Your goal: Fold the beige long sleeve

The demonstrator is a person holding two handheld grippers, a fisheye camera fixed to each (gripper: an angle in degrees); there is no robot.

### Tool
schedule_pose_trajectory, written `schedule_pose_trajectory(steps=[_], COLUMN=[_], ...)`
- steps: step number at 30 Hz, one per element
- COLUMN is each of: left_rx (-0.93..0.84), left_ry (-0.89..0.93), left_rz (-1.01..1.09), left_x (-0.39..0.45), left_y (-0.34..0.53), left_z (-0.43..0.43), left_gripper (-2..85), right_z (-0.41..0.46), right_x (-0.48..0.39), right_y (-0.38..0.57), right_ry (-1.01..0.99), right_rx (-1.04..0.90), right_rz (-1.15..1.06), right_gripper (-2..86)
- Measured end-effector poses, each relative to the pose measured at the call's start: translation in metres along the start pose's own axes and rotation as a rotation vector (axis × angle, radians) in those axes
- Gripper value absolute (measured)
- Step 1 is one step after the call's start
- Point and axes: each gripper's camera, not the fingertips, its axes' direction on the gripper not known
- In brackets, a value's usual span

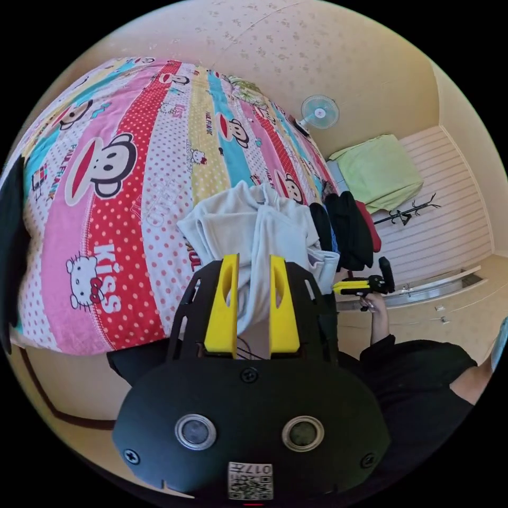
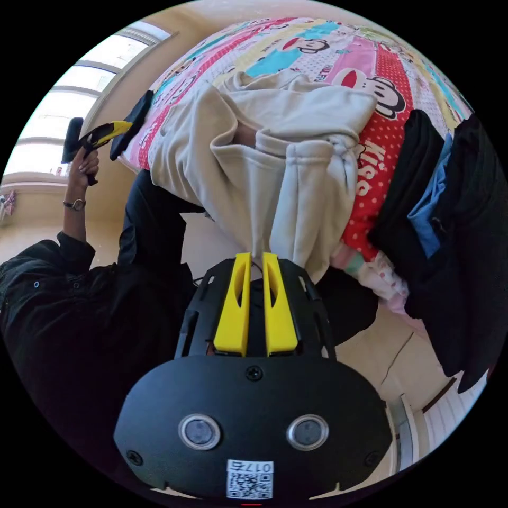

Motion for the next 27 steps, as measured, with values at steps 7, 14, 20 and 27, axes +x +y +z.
schedule_pose_trajectory(steps=[7,14,20,27], left_rx=[-0.118,-0.281,-0.202,-0.098], left_ry=[-0.184,-0.221,-0.238,-0.204], left_rz=[-0.007,-0.076,-0.077,-0.044], left_x=[-0.013,-0.041,-0.014,0.046], left_y=[-0.127,-0.139,-0.106,-0.058], left_z=[0.079,0.186,0.207,0.188], left_gripper=[11.3,11.7,9.8,2.8], right_z=[-0.098,-0.099,-0.029,-0.063], right_x=[0.016,0.036,0.075,0.028], right_y=[-0.092,-0.239,-0.316,-0.265], right_ry=[0.118,0.231,0.268,0.189], right_rx=[0.29,0.26,-0.013,0.168], right_rz=[-0.022,0.03,0.146,0.17], right_gripper=[7.4,11.5,12.6,4.3])
